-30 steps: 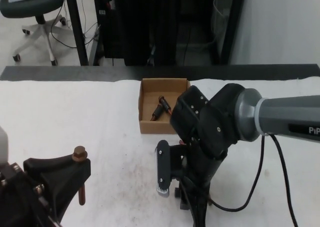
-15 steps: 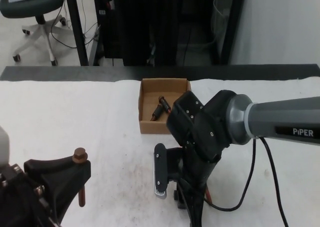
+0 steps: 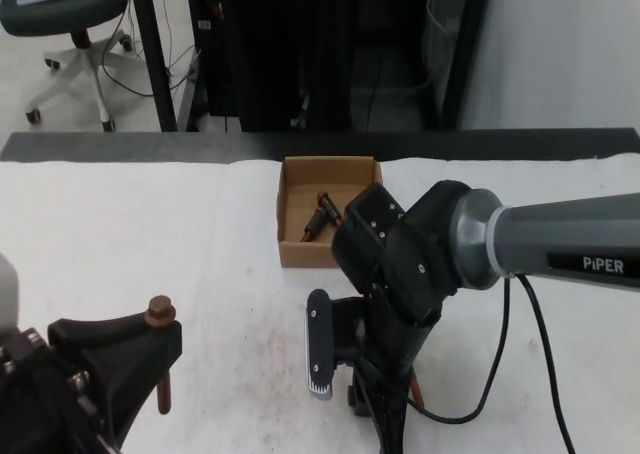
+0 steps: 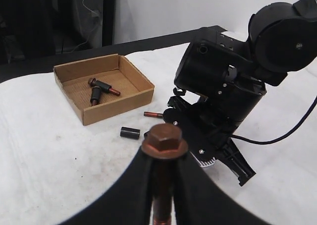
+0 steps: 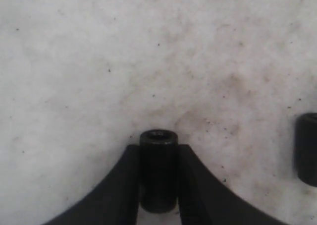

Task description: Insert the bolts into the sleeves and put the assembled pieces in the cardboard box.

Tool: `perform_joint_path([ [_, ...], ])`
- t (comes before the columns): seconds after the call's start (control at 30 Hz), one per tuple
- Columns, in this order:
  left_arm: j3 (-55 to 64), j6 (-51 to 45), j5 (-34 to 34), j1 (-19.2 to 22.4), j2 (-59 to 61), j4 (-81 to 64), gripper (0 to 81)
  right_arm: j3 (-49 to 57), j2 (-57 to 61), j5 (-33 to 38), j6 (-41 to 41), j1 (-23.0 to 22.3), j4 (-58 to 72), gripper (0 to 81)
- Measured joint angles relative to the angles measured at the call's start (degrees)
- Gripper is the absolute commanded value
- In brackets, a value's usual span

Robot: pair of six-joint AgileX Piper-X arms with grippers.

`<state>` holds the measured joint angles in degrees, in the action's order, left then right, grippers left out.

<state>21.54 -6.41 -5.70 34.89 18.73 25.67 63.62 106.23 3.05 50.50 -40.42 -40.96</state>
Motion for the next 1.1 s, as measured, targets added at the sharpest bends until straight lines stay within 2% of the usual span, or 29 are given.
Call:
perform_joint_path([
  [0.23, 0.0, 0.0, 0.0, 0.0, 0.0, -0.3, 0.2, -0.4, -1.7, -0.1, -8.6, 0.0, 0.2, 0.8],
  [0.33, 0.0, 0.0, 0.0, 0.0, 0.0, -2.7, 0.2, -1.0, -7.9, 7.7, -18.9, 0.7, 1.8, 0.8],
  [0.37, 0.0, 0.0, 0.0, 0.0, 0.0, -4.1, 0.2, -1.0, -8.3, 8.3, -18.9, 0.7, 2.0, 0.8],
  [0.57, -0.1, 0.0, 0.0, 0.0, 0.0, -15.6, 0.2, -1.8, -21.9, 31.0, -37.7, 4.1, 12.2, 0.8],
  [0.67, -0.1, -2.6, -0.5, 0.0, 0.2, -23.9, 0.2, -4.2, -25.0, 38.3, -44.2, 4.4, 19.6, 0.8],
  [0.87, -1.3, -10.4, -7.7, -0.1, 4.6, -38.1, 0.2, -12.0, -31.6, 45.9, -52.5, 4.4, 34.3, 0.8],
  [1.0, -1.4, -13.0, -19.3, -0.1, 13.9, -48.9, 0.2, -18.4, -33.7, 49.8, -56.4, 4.4, 43.3, 0.8],
  [1.1, -1.4, -14.0, -22.6, -0.1, 22.9, -54.6, 0.2, -21.3, -34.5, 51.0, -57.9, 4.4, 47.8, 0.8],
])
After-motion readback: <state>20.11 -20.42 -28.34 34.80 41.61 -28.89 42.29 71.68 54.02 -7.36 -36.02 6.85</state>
